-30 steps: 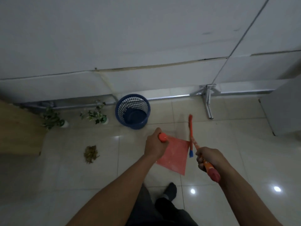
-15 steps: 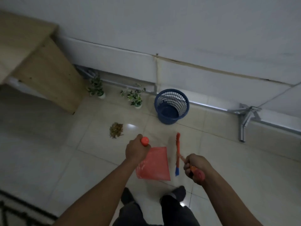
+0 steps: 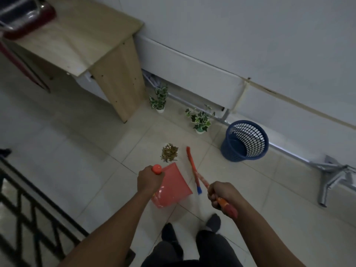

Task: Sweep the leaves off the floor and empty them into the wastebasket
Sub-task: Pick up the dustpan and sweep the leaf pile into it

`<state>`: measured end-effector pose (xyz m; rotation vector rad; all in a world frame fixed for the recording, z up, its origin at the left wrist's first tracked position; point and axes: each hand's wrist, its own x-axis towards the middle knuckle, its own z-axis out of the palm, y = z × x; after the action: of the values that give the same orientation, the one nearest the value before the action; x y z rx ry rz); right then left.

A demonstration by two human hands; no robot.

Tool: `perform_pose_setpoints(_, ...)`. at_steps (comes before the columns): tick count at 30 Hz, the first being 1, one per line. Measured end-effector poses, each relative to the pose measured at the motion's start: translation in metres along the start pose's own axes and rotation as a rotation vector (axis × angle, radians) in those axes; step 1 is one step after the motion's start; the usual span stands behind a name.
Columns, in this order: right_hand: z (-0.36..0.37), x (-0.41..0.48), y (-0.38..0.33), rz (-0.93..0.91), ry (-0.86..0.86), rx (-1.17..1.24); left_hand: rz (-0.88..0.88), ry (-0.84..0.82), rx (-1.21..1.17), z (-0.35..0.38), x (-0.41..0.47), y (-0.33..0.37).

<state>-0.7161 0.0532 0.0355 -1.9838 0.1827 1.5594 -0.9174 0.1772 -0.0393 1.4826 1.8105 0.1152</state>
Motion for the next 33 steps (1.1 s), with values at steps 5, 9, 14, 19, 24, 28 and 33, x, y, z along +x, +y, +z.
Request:
perform_pose_setpoints(5, 0.030, 0.023, -0.034, -0.060, 0.025, -0.201, -0.103, 0.044, -0.065, -0.013, 0.036, -0.016)
perform_pose_setpoints(9, 0.042, 0.047, -0.068, -0.099, 0.019, -0.294, -0.191, 0.075, -0.108, -0.016, 0.059, -0.018)
perform_pose_setpoints(14, 0.065, 0.078, -0.119, -0.106, -0.024, -0.327, -0.314, 0.154, -0.143, -0.022, 0.098, -0.025)
perform_pose_setpoints(19, 0.087, 0.100, -0.157, -0.102, -0.051, -0.380, -0.376, 0.203, -0.190, -0.026, 0.129, -0.038)
perform_pose_setpoints(24, 0.112, 0.117, -0.172, -0.076, -0.052, -0.329, -0.385, 0.211, -0.218, -0.031, 0.155, -0.059)
perform_pose_setpoints(28, 0.131, 0.129, -0.172, -0.028, -0.014, -0.331, -0.353, 0.166, -0.211, -0.035, 0.179, -0.075)
perform_pose_setpoints(33, 0.146, 0.127, -0.152, 0.135, -0.012, -0.444, -0.331, 0.076, -0.189, -0.040, 0.195, -0.102)
